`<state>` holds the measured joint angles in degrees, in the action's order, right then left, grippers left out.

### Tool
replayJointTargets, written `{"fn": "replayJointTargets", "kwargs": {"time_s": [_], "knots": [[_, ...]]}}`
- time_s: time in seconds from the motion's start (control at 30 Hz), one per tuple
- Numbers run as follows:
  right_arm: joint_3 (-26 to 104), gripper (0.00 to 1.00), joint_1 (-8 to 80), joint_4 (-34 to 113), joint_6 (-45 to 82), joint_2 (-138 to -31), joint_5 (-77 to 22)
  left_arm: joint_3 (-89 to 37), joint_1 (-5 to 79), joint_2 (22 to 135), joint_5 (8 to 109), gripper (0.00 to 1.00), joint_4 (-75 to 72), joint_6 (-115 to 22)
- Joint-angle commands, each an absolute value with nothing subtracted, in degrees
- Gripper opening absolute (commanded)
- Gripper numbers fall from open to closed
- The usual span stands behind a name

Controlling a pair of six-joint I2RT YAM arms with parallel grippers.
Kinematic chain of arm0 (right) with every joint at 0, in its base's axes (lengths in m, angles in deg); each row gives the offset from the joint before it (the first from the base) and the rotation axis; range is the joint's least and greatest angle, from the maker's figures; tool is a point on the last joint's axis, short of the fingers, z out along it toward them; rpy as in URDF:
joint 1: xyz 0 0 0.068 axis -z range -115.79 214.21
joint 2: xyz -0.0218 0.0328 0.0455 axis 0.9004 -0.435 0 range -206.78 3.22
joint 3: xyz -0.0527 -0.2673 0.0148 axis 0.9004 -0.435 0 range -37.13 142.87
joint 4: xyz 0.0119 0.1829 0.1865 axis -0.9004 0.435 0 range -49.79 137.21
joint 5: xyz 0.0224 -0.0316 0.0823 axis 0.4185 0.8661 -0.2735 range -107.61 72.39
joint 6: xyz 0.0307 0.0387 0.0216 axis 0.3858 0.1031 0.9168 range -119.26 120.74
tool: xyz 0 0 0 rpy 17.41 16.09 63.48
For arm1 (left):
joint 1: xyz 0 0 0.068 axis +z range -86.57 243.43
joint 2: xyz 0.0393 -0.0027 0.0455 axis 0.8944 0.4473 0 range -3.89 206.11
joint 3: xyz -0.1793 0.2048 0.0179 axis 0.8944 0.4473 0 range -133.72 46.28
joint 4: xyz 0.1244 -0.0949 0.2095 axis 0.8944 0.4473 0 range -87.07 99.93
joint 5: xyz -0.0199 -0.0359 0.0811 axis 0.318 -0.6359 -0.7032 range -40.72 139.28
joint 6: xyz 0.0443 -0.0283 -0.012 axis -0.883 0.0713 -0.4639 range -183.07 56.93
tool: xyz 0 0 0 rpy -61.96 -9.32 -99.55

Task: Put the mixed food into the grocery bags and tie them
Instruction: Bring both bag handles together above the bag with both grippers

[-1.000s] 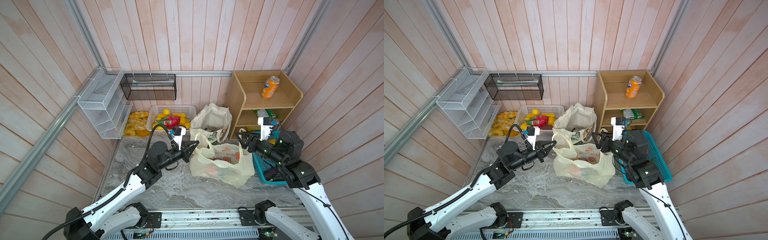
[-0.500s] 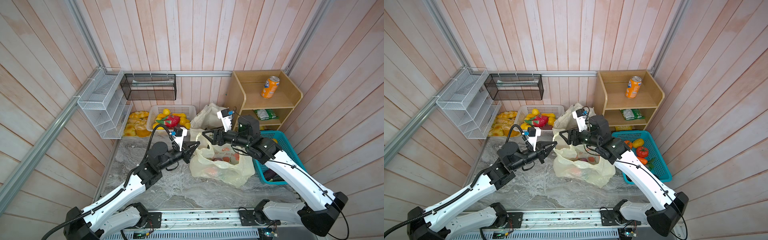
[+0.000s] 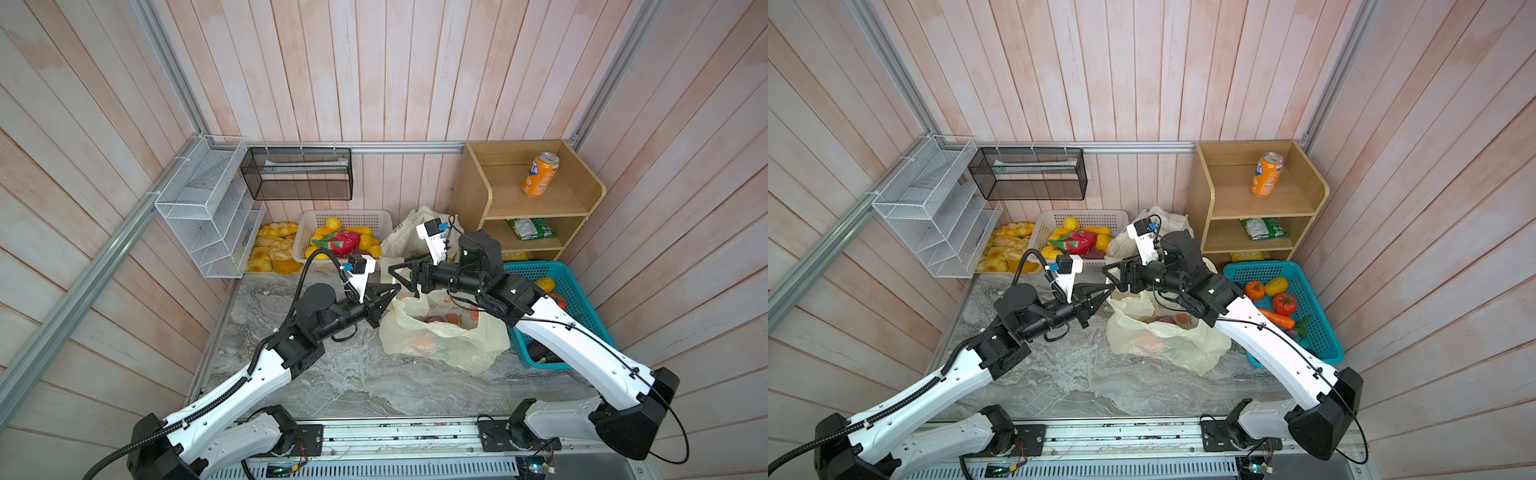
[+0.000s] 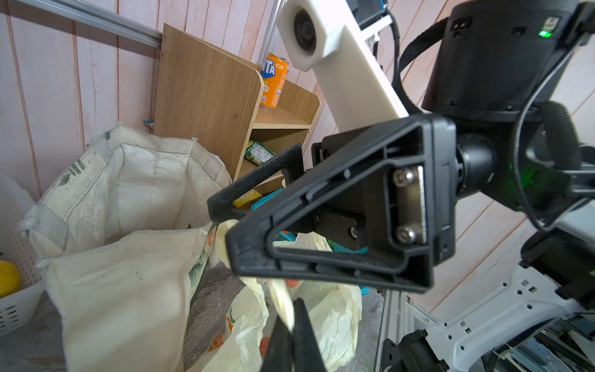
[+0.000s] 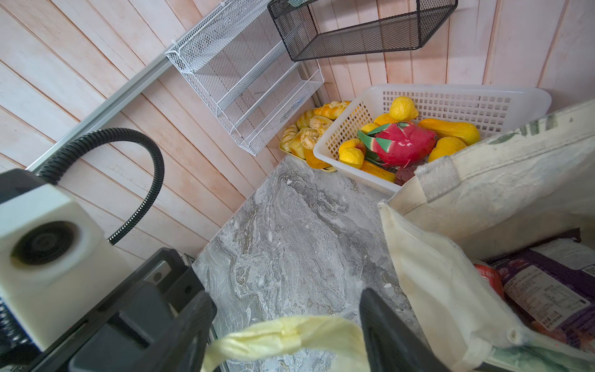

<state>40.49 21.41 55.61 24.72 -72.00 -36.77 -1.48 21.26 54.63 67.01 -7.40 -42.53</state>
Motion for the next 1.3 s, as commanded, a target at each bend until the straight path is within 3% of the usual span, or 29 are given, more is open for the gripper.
{"fn": "replayJointTargets", "kwargs": {"time_s": [0.0,0.07,0.27,0.3,0.4,0.73,0.8,1.1,1.17,1.2,1.27], "knots": [[40.4,0.7,21.0,53.1,25.2,-72.2,-36.5,-1.4,21.0,55.1,67.9,0.0,-9.0,-43.8],[40.1,0.65,21.0,52.6,25.3,-72.3,-36.8,-1.6,21.0,55.3,68.0,0.0,-8.9,-43.9],[39.8,0.37,21.0,52.0,25.5,-72.2,-37.6,-2.1,21.0,56.2,68.3,0.0,-8.9,-43.9],[39.7,0.4,21.0,51.9,25.6,-72.1,-37.8,-2.3,21.0,56.5,68.4,0.0,-8.9,-43.9],[39.1,0.59,21.0,51.6,25.8,-71.6,-37.7,-2.5,20.9,57.0,68.8,0.0,-9.2,-43.8],[36.1,0.64,21.0,50.1,26.4,-70.7,-37.6,-3.1,20.7,57.7,68.8,0.0,-9.5,-43.9],[35.8,0.58,21.0,49.8,26.4,-70.6,-37.5,-3.2,20.7,57.7,68.9,0.0,-9.5,-43.9],[37.1,0.03,21.0,50.0,25.8,-70.7,-36.4,-3.1,20.5,57.9,69.2,0.0,-9.3,-43.9],[37.7,0.0,21.1,50.5,25.3,-70.7,-35.8,-3.1,20.5,57.9,69.2,0.0,-8.8,-44.0],[38.0,0.0,21.1,50.6,25.1,-70.7,-35.5,-3.0,20.5,57.7,69.0,0.07,-8.3,-44.1],[39.0,0.0,21.2,51.6,24.4,-70.5,-34.5,-2.3,20.5,56.5,68.3,0.29,-7.0,-44.3]]}}
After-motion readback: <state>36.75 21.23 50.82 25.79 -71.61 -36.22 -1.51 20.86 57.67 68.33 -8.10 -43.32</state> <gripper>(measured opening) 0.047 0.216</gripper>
